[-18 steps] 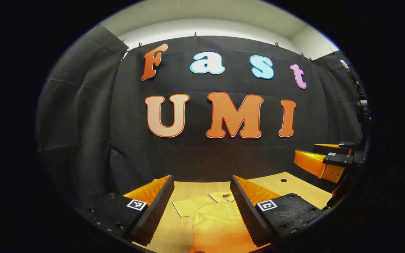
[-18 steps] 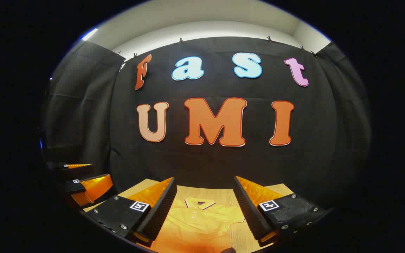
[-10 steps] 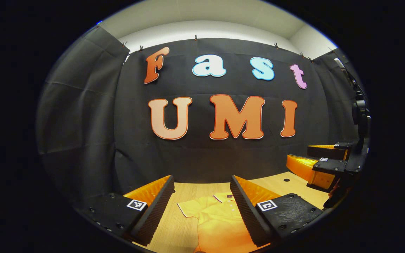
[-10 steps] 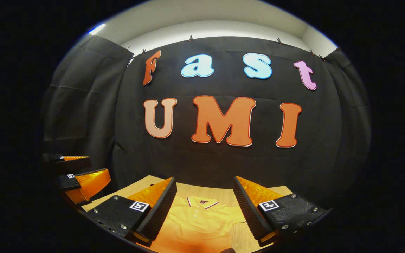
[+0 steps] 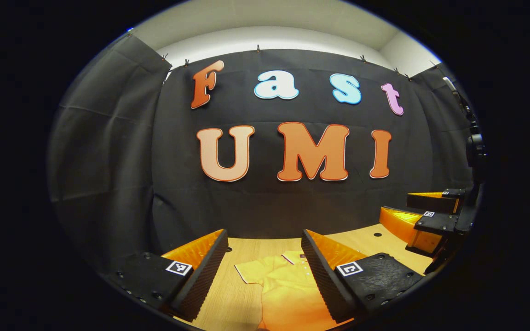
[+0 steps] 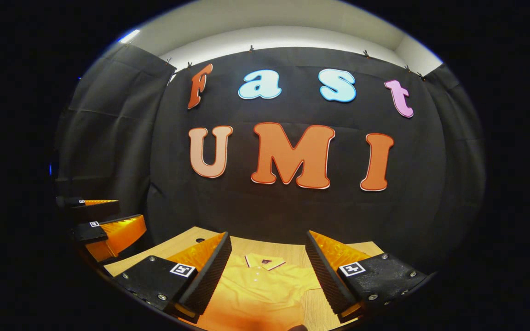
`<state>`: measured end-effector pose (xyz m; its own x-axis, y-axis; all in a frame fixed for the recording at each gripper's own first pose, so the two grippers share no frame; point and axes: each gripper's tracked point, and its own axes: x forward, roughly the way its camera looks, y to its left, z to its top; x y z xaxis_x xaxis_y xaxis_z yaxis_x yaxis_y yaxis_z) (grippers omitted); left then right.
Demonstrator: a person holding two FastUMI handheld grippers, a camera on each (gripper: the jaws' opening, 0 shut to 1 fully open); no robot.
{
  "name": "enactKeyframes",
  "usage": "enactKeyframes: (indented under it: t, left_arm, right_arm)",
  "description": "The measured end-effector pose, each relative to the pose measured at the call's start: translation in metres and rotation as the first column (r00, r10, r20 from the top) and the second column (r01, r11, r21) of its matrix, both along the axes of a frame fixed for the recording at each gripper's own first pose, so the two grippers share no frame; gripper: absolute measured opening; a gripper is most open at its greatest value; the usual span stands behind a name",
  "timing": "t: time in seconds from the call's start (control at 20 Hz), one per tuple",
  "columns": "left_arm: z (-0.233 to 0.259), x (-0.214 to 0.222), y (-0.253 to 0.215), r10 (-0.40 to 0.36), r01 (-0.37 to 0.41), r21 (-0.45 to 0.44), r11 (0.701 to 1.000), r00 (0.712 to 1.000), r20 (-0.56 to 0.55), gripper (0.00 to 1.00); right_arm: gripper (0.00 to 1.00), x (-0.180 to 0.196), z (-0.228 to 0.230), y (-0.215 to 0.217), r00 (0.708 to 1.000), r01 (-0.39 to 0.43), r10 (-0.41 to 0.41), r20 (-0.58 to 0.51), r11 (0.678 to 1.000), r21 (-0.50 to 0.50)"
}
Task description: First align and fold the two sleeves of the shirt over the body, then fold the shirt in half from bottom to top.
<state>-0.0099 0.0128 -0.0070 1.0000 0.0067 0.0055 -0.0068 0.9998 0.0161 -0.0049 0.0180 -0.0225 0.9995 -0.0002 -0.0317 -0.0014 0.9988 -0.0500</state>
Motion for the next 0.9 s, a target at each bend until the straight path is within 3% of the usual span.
enactKeyframes:
  t: [0.25, 0.55, 0.75, 0.9]
  left_arm:
    - [-0.001, 0.000, -0.004, -0.051, 0.051, 0.022, 0.998, 0.999, 0.000, 0.98]
    - [-0.018, -0.002, 0.002, -0.130, 0.130, 0.018, 0.991, 0.991, -0.018, 0.98]
    - [-0.036, 0.002, 0.007, -0.129, 0.130, 0.018, 0.991, 0.990, -0.053, 0.98]
    - [-0.036, 0.018, 0.013, -0.087, 0.089, 0.021, 0.996, 0.994, -0.066, 0.98]
  right_arm:
    - [0.98, 0.002, -0.020, -0.025, 0.994, 0.097, -0.097, -0.045, 0.995, -0.005]
    - [0.98, 0.003, -0.072, -0.042, 0.970, 0.174, -0.171, -0.171, 0.985, 0.004]
    - [0.98, 0.016, -0.096, -0.059, 0.950, 0.212, -0.202, -0.238, 0.977, 0.016]
    - [0.98, 0.045, -0.109, -0.076, 0.941, 0.224, -0.209, -0.268, 0.974, 0.027]
